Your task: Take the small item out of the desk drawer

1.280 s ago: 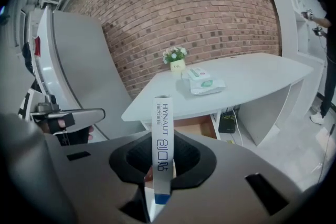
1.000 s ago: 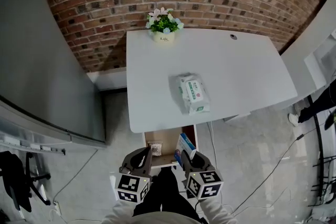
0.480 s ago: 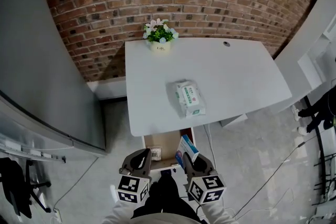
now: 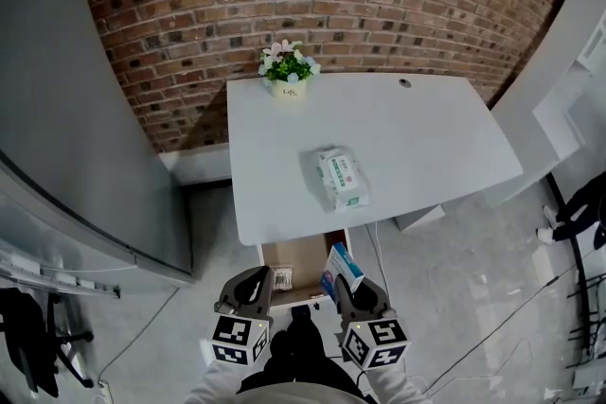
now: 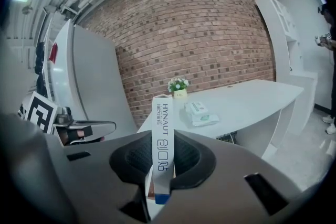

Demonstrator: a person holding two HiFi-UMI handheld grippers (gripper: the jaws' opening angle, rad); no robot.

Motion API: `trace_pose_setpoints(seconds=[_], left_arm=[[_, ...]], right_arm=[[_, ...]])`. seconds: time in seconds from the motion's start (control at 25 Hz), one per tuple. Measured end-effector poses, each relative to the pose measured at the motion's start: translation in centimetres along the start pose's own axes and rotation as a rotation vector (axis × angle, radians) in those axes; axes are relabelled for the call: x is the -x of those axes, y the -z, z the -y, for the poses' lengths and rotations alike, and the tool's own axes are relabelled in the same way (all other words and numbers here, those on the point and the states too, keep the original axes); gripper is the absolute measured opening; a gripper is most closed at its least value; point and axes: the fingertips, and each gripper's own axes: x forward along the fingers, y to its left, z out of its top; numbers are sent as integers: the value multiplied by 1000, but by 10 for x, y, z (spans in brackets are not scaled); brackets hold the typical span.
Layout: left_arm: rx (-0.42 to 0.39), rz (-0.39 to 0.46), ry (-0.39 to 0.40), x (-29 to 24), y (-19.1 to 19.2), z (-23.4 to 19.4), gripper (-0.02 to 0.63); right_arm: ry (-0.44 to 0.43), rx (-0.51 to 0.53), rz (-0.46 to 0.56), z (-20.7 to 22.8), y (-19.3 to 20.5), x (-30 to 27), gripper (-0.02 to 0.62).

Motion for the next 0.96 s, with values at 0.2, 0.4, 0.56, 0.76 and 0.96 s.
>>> trace_pose_setpoints(seconds=[0.2, 0.4, 0.56, 0.76, 0.96], left_arm=[[1, 6, -4, 5, 0, -2, 17], [0, 16, -10, 9, -3, -5, 17], [0, 19, -12, 11, -4, -6, 17], [-1, 19, -12, 12, -4, -7, 17], [-3, 26, -12, 12, -5, -7, 17]], right_arm=[[4, 5, 24, -3, -5, 5, 84], [7, 15, 34, -6, -8, 9, 84], [10, 16, 32, -6, -7, 10, 84], [12, 16, 30, -7, -6, 10, 84], [9, 15, 37, -7, -6, 10, 84]])
